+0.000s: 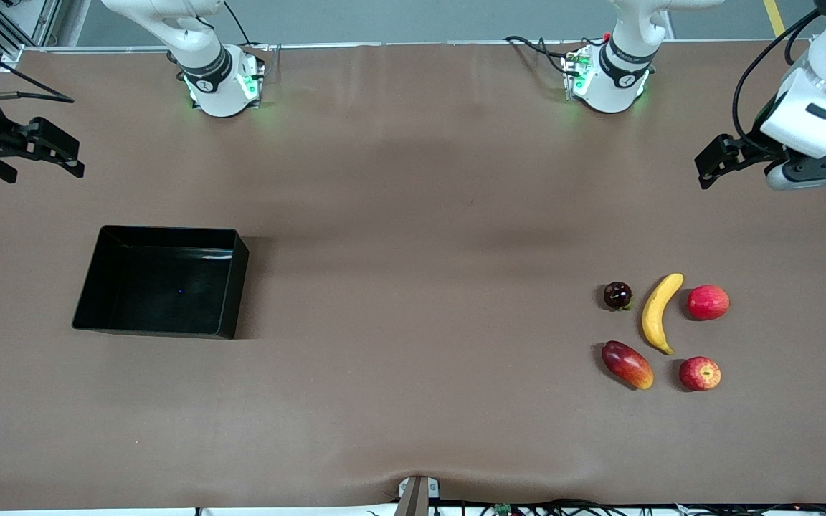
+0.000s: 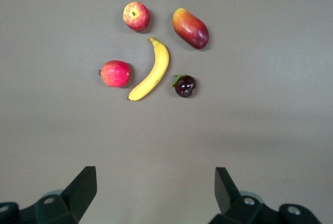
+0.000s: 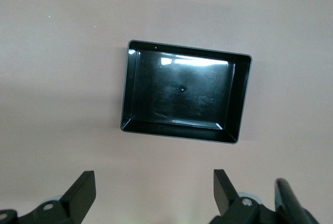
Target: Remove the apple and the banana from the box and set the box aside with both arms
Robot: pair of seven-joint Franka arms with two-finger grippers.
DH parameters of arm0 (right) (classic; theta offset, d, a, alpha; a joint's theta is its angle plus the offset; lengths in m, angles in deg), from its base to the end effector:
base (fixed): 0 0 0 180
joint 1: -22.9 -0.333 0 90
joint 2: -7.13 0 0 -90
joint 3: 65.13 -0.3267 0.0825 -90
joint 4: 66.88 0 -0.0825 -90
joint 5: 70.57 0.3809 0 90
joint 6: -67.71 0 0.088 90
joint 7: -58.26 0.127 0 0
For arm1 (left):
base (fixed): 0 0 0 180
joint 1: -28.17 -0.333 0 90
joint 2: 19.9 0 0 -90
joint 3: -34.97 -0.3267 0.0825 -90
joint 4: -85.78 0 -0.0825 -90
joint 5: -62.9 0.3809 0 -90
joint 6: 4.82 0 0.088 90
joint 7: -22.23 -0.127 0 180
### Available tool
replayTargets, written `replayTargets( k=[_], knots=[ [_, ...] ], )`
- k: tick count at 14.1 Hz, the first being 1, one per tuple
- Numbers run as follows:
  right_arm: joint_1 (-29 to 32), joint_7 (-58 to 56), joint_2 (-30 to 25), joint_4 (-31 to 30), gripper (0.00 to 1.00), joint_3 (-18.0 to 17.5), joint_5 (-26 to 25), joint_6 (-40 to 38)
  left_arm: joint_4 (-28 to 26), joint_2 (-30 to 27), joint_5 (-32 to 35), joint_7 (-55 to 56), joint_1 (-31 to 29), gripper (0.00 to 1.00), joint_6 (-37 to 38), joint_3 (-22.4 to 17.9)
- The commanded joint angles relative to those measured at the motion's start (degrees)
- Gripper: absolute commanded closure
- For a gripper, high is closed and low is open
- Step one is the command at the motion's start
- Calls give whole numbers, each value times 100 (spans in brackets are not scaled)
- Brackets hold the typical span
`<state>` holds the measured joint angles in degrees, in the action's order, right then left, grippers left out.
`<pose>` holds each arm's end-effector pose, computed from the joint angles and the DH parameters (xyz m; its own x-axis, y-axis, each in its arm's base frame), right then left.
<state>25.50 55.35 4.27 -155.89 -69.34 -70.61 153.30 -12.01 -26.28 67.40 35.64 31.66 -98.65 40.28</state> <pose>0.5272 0.0158 0.6434 0.9969 0.0786 -0.0101 0.0787 -0.9969 0.0039 0.5168 -0.0731 0.6170 0.9953 0.0746 0.0609 0.0792 -0.9939 -0.0766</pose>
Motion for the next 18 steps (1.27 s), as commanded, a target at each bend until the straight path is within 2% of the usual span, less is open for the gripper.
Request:
replayTargets(
  k=[1, 5, 8, 18],
  knots=[
    [152, -78, -12, 15, 0, -19, -5, 1, 339, 50, -90, -128, -76, 0, 312, -21],
    [144, -34, -21, 15, 0, -19, -5, -16, 419, 33, -116, -329, -68, 0, 567, -3],
    [153, -25, -21, 7, 0, -19, -5, -34, 366, -12, -528, -497, -85, 0, 585, -21],
    [170, -17, -21, -2, 0, -19, -5, -51, 445, 15, -433, -700, -208, 0, 699, -3]
  ],
)
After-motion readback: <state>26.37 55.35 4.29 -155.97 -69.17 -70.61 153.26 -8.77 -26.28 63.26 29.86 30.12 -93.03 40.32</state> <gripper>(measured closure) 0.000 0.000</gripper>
